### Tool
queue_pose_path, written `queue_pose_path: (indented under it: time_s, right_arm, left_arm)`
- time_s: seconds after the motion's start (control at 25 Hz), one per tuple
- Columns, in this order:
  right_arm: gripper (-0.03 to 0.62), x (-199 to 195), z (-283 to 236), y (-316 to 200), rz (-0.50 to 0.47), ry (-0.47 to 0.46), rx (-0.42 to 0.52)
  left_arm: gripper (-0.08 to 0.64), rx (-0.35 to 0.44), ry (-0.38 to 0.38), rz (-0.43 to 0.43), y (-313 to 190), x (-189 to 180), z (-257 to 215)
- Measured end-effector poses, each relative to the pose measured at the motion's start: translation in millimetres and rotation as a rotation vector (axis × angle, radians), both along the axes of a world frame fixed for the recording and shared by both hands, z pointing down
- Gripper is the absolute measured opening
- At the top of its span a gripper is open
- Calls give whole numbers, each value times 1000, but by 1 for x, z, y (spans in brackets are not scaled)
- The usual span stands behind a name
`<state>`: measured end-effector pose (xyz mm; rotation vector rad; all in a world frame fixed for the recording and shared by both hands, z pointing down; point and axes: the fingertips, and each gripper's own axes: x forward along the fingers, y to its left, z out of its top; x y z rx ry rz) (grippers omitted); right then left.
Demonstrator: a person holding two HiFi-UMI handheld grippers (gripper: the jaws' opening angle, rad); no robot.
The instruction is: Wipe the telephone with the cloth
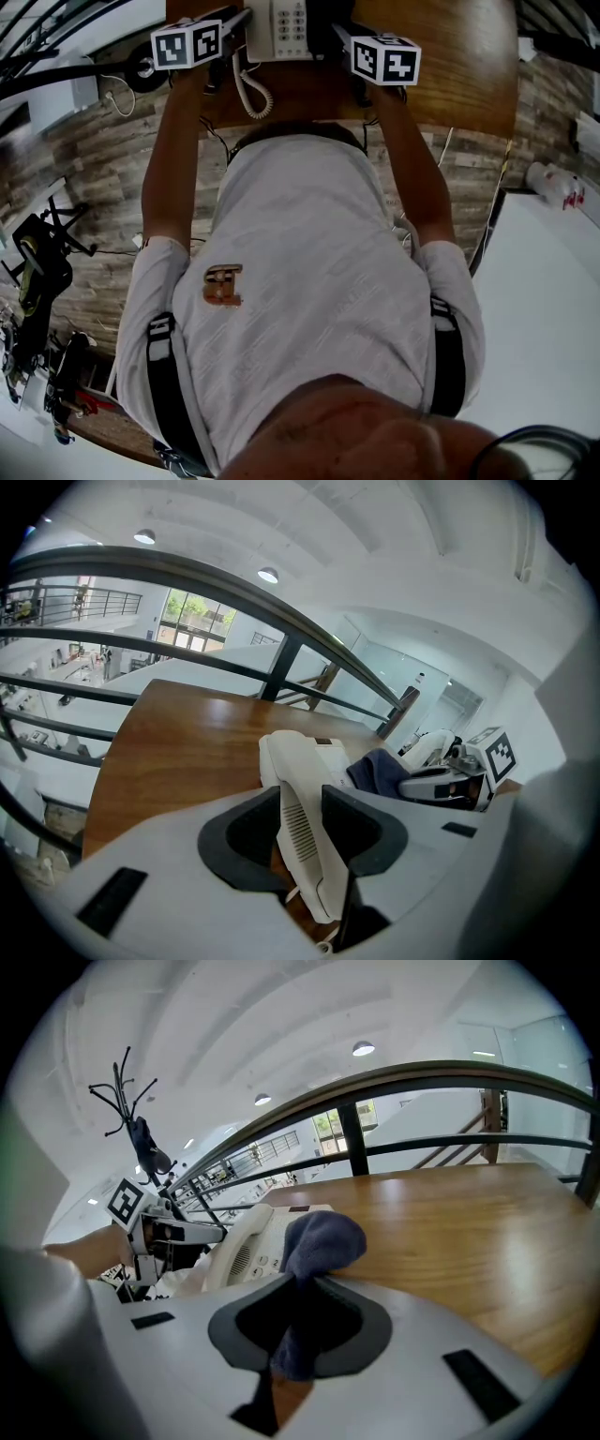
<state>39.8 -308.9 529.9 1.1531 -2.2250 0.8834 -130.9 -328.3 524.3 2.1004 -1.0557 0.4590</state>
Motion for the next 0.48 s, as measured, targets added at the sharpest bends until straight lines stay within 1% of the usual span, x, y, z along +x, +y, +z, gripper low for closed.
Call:
queue_pose_path:
  time_s: [0.08,0.2,0.4,0.48]
  right_arm:
    - [60,-2,-10,6,-7,-24,14]
    - [60,-17,-24,19,-34,-83,28]
    - [60,-63,-38,45,-112,-189,9]
    - [60,-80,-36,55,-143,-213,-8]
  left_arm:
    - [146,0,-1,0,0,0,0]
    - [146,0,0,0,0,2,0]
    - [146,0,4,-3,0,1,3]
    - [146,0,6,-4,0,2,3]
